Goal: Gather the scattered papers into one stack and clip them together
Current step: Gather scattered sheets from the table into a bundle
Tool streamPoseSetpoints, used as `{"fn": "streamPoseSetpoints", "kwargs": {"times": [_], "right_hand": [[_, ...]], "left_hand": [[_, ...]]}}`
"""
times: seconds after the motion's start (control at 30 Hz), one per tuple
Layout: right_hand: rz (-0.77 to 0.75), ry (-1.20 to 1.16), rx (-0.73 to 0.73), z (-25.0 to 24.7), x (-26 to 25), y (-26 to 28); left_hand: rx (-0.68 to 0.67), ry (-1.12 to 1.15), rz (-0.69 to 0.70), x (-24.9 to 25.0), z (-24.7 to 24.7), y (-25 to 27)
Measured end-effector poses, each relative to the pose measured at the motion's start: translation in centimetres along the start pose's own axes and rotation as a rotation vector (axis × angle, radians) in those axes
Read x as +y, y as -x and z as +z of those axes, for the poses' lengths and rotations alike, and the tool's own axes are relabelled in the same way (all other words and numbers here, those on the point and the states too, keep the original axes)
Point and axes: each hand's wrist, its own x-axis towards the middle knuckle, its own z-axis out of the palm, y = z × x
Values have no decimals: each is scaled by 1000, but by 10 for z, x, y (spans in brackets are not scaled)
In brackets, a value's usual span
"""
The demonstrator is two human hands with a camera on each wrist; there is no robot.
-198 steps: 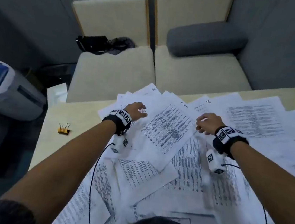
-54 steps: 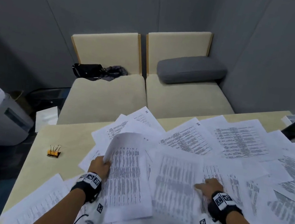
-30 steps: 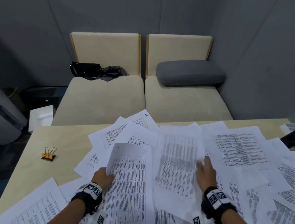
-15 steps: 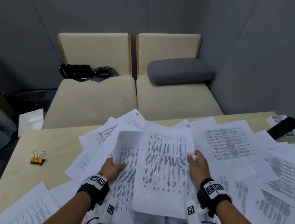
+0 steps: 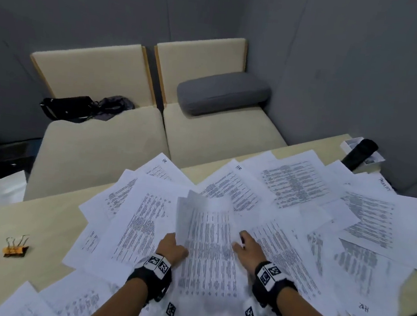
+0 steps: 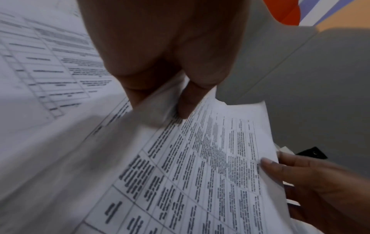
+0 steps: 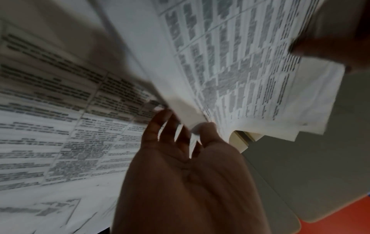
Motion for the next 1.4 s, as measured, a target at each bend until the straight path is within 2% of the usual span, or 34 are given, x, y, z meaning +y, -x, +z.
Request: {"fn": "streamPoseSetpoints", "kwargs": {"times": [0.13, 0.23, 0.3, 0.4, 0.6, 0.67, 0.8, 0.87, 0.97, 1.03, 1.23, 1.3, 1.4], "right_hand": [[44, 11, 220, -29, 27, -6], [234, 186, 380, -66, 52, -8], [353, 261, 390, -85, 67, -6], [379, 315, 288, -98, 86, -6], [299, 232, 158, -94, 92, -5], [207, 200, 240, -100, 80, -5], [24, -26, 540, -132, 45, -2], [-50, -184, 578, -149, 29, -2], [-108, -297, 542, -160, 11, -4], [-103, -351, 480, -149, 4, -6], [68, -403, 132, -58, 25, -23], [62, -494, 32, -25, 35, -31], [77, -558, -16, -13, -9, 5]], "left_hand": [[113, -69, -69, -22, 3, -7], [160, -45, -97, -34, -4, -6], [190, -27, -110, -44, -11, -9], [199, -29, -134, -57, -18, -15], [193, -70, -101, -52, -22, -8], [184, -81, -99, -51, -24, -6], [200, -90, -113, -51, -34, -6], [202, -52, -126, -51, -40, -6], [211, 63, -122, -51, -45, -5], [218, 185, -108, -42, -46, 4], [162, 542, 1, -14, -41, 18], [130, 659, 13, -7, -41, 17], [73, 764, 72, 7, -41, 20]]}}
